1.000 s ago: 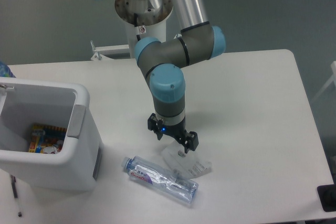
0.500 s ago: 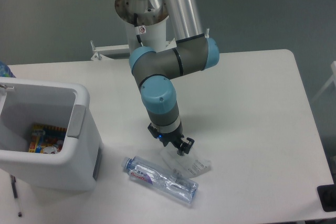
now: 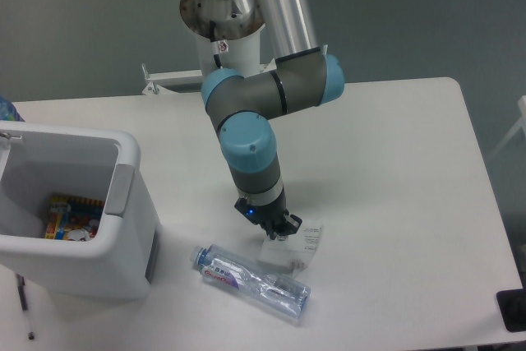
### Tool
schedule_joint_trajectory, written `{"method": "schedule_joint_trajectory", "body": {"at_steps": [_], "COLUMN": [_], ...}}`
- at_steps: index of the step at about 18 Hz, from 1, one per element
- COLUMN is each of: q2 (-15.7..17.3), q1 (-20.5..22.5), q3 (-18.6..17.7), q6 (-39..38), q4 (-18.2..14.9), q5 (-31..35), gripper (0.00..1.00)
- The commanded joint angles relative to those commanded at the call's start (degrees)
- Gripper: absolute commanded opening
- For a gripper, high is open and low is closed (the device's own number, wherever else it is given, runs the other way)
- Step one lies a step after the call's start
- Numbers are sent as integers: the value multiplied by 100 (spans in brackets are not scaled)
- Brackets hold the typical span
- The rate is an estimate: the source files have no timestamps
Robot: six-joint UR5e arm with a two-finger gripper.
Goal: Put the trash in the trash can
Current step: 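Close the gripper on the clear plastic wrapper, then lift the wrapper and carry it over the white bin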
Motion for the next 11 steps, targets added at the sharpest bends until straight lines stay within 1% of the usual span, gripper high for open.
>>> {"method": "schedule_joint_trajectory", "body": {"at_steps": [3, 5, 7, 9, 11], "q2": [176, 282, 291, 474, 633], "q1": [211, 299, 335, 379, 440], "q3": [-18, -35, -44, -53, -9], "q6": [0, 0, -9, -44, -306], "q4": [-61, -88, -88, -88, -88], "q5": [-599, -749, -898, -1082, -1442], "gripper": [0, 0, 0, 0, 0]}}
